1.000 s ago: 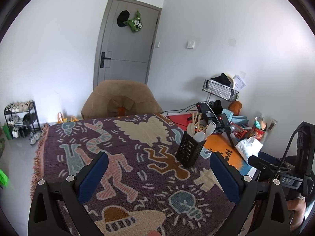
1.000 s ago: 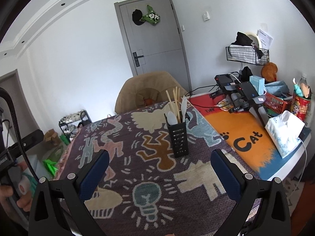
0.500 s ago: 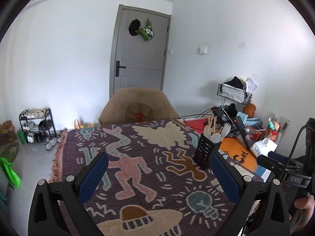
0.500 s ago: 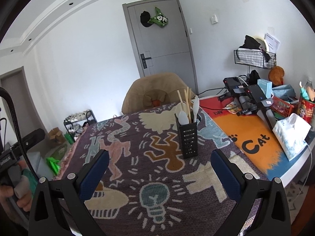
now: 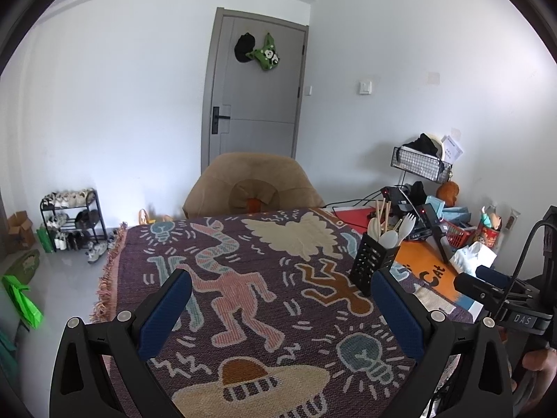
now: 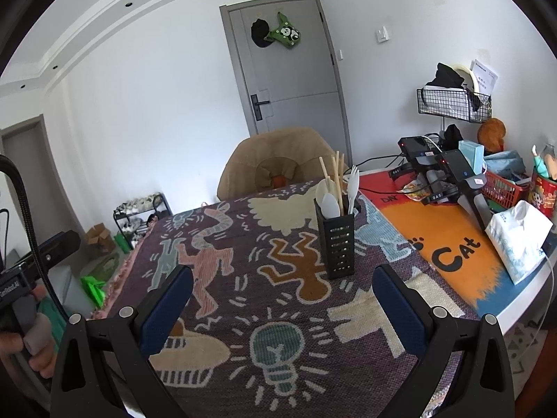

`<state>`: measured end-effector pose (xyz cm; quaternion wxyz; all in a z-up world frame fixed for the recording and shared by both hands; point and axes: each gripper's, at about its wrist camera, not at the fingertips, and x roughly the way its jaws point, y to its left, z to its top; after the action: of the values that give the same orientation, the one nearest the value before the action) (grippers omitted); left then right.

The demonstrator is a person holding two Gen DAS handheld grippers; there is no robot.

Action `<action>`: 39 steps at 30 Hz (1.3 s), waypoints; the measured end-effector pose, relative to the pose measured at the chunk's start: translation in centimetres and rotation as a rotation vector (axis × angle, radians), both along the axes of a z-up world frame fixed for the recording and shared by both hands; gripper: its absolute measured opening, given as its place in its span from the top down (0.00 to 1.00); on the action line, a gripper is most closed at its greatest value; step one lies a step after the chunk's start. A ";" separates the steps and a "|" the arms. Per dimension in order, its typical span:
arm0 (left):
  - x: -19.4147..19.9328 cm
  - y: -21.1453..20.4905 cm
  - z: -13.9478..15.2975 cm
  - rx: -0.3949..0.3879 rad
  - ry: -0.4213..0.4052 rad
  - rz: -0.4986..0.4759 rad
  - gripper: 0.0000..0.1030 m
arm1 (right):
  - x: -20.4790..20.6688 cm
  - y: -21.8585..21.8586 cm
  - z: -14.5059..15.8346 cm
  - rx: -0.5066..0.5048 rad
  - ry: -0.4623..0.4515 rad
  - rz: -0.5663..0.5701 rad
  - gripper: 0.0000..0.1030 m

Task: Organize utensils

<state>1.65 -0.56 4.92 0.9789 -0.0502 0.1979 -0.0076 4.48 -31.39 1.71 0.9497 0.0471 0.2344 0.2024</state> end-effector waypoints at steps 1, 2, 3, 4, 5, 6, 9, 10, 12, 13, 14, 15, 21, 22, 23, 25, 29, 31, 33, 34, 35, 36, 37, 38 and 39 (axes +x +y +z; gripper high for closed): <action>0.0 0.0 0.0 0.003 0.000 0.001 0.00 | 0.0 0.0 0.0 0.001 0.001 0.000 0.00; -0.1 0.0 0.0 0.005 0.000 0.002 0.00 | 0.0 0.0 0.0 0.001 0.001 0.002 0.00; -0.1 0.0 0.0 0.005 0.000 0.003 0.00 | 0.0 0.0 0.0 0.001 0.002 0.002 0.00; -0.1 0.0 0.0 0.004 0.000 0.003 0.00 | 0.0 0.0 0.0 -0.001 0.000 0.003 0.00; -0.1 0.0 0.0 0.004 -0.002 0.004 0.00 | -0.1 0.1 0.0 -0.002 -0.002 0.003 0.00; -0.2 -0.1 0.0 0.004 -0.005 0.006 0.00 | -0.1 0.1 0.1 -0.001 -0.003 0.003 0.00; -0.2 -0.2 -0.1 0.010 -0.006 0.011 0.00 | -0.2 0.3 0.1 -0.001 -0.004 0.005 0.00; -0.2 -0.2 -0.1 0.011 -0.006 0.011 0.00 | -0.2 0.3 0.1 -0.002 -0.004 0.004 0.00; -0.4 -0.2 -0.1 0.010 -0.010 0.013 0.00 | -0.2 0.4 0.1 -0.003 -0.002 0.005 0.00; -0.4 -0.2 -0.1 0.010 -0.012 0.014 0.00 | -0.2 0.4 0.1 -0.003 -0.002 0.004 0.00; -0.5 -0.2 -0.1 0.010 -0.013 0.016 0.00 | -0.2 0.4 0.1 -0.002 -0.003 0.003 0.00; -0.5 -0.2 -0.1 0.009 -0.013 0.018 0.00 | -0.2 0.4 0.1 -0.001 -0.002 0.003 0.00; -0.6 0.0 -0.2 0.010 -0.016 0.020 0.00 | -0.2 0.5 0.1 0.002 -0.001 0.002 0.00; -0.6 0.0 -0.2 0.009 -0.014 0.020 0.00 | -0.2 0.5 0.0 0.001 0.000 0.002 0.00; -0.5 0.0 -0.2 0.009 -0.011 0.020 0.00 | -0.2 0.5 0.0 0.002 0.000 0.001 0.00; -0.6 0.0 -0.3 0.011 -0.009 0.019 0.00 | -0.2 0.6 0.0 0.002 -0.001 0.005 0.00; -0.7 0.0 -0.2 0.018 -0.014 0.022 0.00 | -0.1 0.6 -0.1 0.002 0.001 0.005 0.00; -0.8 0.1 -0.2 0.017 -0.019 0.025 0.00 | -0.2 0.7 -0.2 0.001 0.002 0.005 0.00; -0.9 0.3 -0.2 0.011 -0.019 0.025 0.00 | -0.3 0.8 -0.2 -0.003 -0.003 0.006 0.00; -0.8 0.4 -0.2 0.006 -0.020 0.023 0.00 | -0.4 0.8 -0.2 -0.005 -0.006 0.006 0.00; -0.8 0.4 -0.2 0.007 -0.019 0.024 0.00 | -0.4 0.8 -0.2 -0.006 -0.008 0.007 0.00; -0.8 0.3 -0.2 0.012 -0.019 0.025 0.00 | -0.4 0.8 -0.2 -0.005 -0.009 0.008 0.00; -0.8 0.3 -0.2 0.016 -0.019 0.024 0.00 | -0.4 0.8 -0.2 -0.005 -0.009 0.010 0.00; -0.8 0.3 -0.2 0.022 -0.020 0.025 0.00 | -0.4 0.9 -0.3 -0.005 -0.008 0.011 0.00; -0.8 0.2 -0.2 0.024 -0.021 0.026 0.00 | -0.4 0.9 -0.3 -0.005 -0.007 0.012 0.00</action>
<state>0.82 -0.37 4.70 0.9815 -0.0408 0.1869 0.0071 4.12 -30.51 1.41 0.9494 0.0427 0.2318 0.2075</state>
